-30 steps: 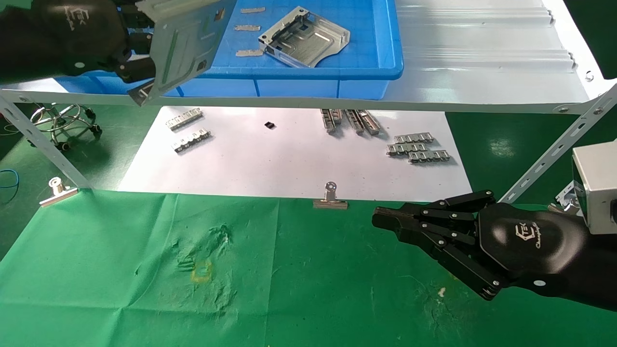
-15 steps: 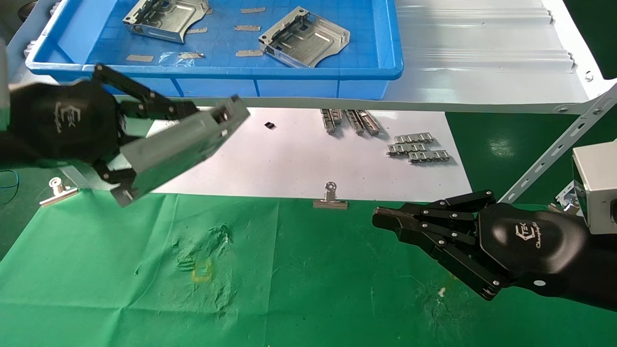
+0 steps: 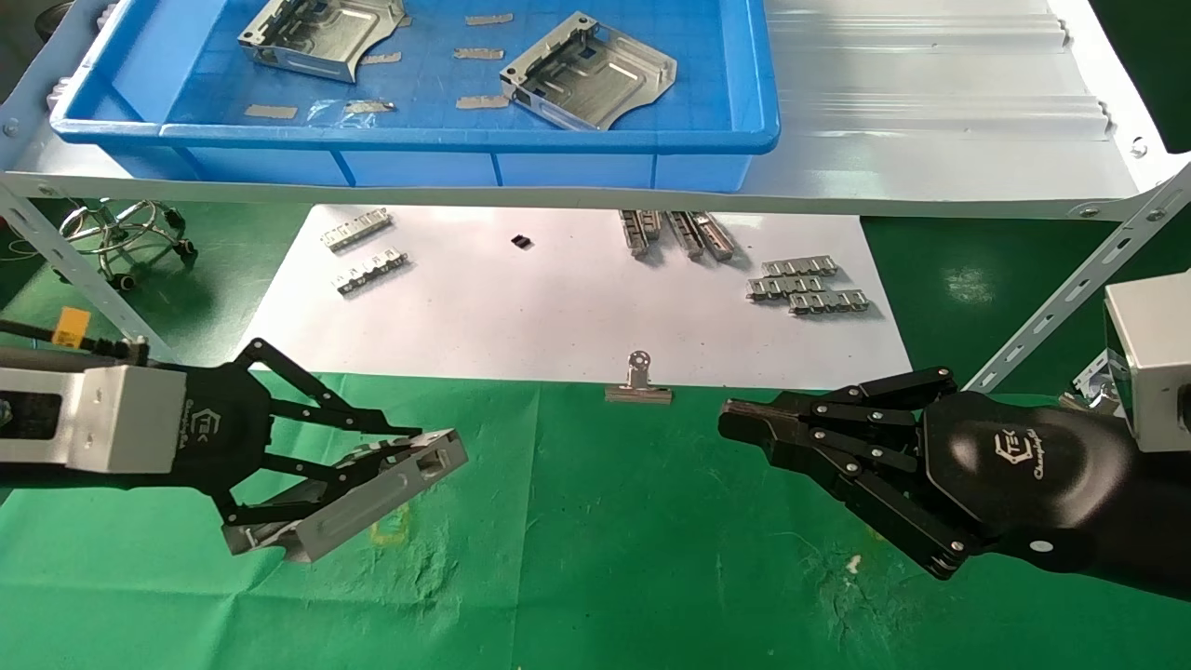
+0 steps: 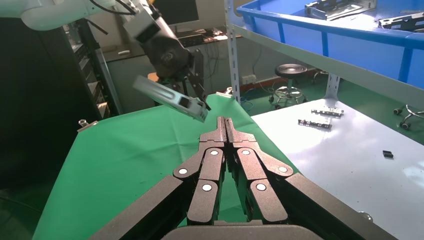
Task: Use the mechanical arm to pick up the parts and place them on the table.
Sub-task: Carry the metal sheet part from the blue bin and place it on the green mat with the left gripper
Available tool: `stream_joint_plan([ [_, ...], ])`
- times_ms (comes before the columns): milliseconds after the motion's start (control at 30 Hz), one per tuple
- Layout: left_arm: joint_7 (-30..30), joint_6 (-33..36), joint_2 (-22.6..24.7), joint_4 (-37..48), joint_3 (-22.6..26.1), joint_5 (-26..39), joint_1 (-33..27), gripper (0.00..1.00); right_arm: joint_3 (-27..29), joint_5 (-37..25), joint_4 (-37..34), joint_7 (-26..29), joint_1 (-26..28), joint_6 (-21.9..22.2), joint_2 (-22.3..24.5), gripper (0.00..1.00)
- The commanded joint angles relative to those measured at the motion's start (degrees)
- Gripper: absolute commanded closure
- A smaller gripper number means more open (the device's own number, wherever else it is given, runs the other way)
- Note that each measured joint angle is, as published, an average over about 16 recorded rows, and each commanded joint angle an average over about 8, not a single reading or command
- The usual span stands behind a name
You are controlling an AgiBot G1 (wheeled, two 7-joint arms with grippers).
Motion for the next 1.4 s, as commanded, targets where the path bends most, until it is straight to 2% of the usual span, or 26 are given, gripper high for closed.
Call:
stream_joint_plan([
  [33,1.11,-0.7,0.04,1.05,0.88,1.13,0.2,1.0,0.0,0.0,0.0,0.0,0.0,0.0,0.0,1.0],
  [300,1.08,-9.06,-0.53,-3.11,2.23,5.64,3.42,1.0,0.0,0.0,0.0,0.0,0.0,0.0,0.0,1.0],
  [767,-4.88,-23.49,-3.19,-16.11,4.36,12.89,8.99,1.0,0.0,0.0,0.0,0.0,0.0,0.0,0.0,1.0],
  [1400,-13.62,-33.94,-3.54,-23.19,7.68,22.74,11.83,1.0,0.0,0.0,0.0,0.0,0.0,0.0,0.0,1.0],
])
